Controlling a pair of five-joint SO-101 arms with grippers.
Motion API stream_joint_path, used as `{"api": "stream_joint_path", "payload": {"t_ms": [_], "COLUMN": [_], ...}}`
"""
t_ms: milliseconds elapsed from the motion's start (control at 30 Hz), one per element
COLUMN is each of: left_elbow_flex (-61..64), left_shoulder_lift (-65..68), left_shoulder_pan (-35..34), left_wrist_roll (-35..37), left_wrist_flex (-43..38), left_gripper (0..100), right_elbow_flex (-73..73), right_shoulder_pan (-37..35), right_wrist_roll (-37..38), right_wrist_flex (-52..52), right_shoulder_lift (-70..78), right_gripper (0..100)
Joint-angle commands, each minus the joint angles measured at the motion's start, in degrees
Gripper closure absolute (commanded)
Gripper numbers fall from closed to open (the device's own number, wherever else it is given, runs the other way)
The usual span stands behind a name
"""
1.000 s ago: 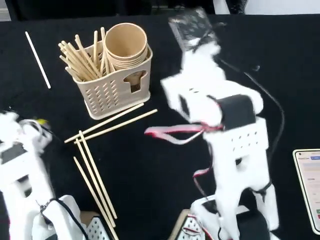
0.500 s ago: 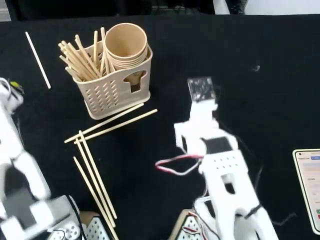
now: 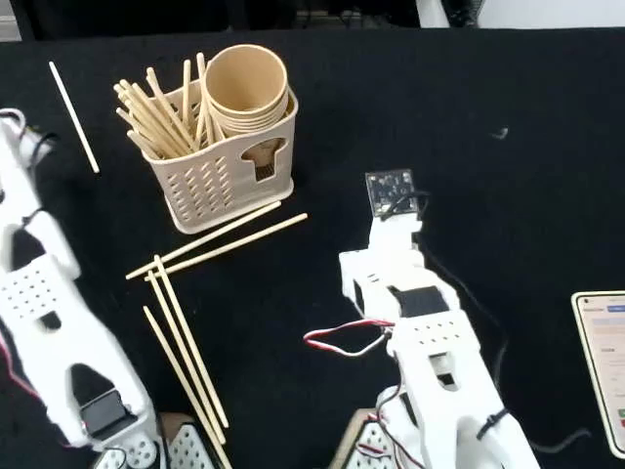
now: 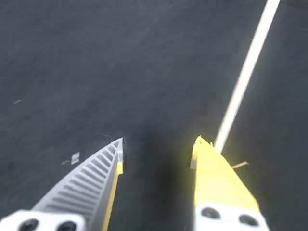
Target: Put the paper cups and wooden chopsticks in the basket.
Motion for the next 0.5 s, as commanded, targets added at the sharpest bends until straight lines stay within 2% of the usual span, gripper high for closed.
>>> {"api": "stream_joint_path", "payload": {"t_ms": [0,100,200,467], "left_elbow_flex": [-23.3,-31.2,-29.9,-28.3], "left_shoulder_lift": [6.9,13.2,15.0,19.7], "left_shoulder_pan": [3.6,6.0,8.6,8.7], "left_wrist_roll": [0.8,-2.1,-5.7,-6.0], "left_wrist_flex": [2.5,1.9,-0.5,-6.4], "left_gripper": [77,77,77,77], "right_elbow_flex": [-0.2,-0.2,-0.2,-0.2], "right_shoulder_pan": [0.4,0.3,0.3,-2.2], "right_wrist_roll": [-0.4,-0.4,-0.4,-0.4], "right_wrist_flex": [-1.1,-1.1,-1.1,-0.9], "right_shoulder_lift": [-2.0,-2.0,-2.0,-2.0], "right_gripper": [78.3,78.3,78.3,78.3]}}
